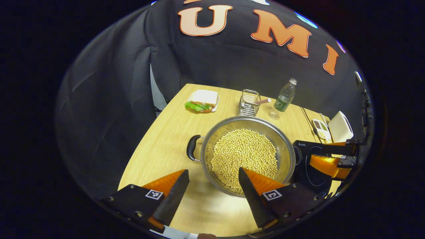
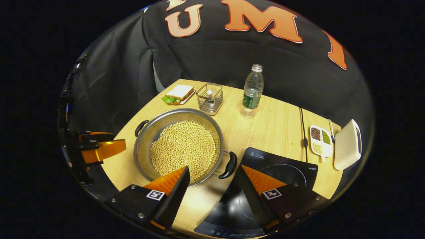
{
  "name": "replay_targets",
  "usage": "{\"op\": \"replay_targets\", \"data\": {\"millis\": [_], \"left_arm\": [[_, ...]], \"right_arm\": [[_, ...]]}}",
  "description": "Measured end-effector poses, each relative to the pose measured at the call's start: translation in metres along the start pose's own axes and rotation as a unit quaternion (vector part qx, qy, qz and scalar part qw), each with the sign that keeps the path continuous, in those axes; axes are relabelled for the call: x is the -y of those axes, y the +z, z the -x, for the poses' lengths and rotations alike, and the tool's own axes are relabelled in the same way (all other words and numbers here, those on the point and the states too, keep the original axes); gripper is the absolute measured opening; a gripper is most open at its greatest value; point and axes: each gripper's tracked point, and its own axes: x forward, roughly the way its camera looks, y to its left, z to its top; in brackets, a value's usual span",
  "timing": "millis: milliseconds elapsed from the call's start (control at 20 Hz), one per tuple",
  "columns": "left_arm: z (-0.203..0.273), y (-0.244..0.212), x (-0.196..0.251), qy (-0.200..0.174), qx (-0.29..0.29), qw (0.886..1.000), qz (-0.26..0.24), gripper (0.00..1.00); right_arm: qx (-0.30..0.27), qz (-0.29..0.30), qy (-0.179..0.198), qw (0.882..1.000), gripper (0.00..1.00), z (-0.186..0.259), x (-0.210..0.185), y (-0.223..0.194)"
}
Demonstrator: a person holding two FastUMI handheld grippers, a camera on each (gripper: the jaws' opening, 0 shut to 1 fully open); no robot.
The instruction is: First push the handle of the pot to place it horizontally, then grasp the pot with both hands and set it on the induction cooktop.
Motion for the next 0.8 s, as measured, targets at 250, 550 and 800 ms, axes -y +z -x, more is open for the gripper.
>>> {"op": "replay_targets", "data": {"millis": [250, 550, 800], "left_arm": [[-0.021, 0.017, -0.013, -0.001, 0.013, 1.000, -0.026, 0.92], [-0.067, 0.028, -0.016, -0.020, 0.013, 0.998, -0.051, 0.93], [-0.102, 0.013, -0.022, -0.050, -0.015, 0.998, -0.041, 0.93]], "right_arm": [[-0.039, -0.013, -0.034, 0.999, 0.91, -0.037, 0.005, -0.008], [-0.075, -0.044, -0.070, 0.994, 0.92, -0.070, 0.021, -0.021], [-0.080, -0.048, -0.079, 0.993, 0.90, -0.084, 0.021, -0.022]]}}
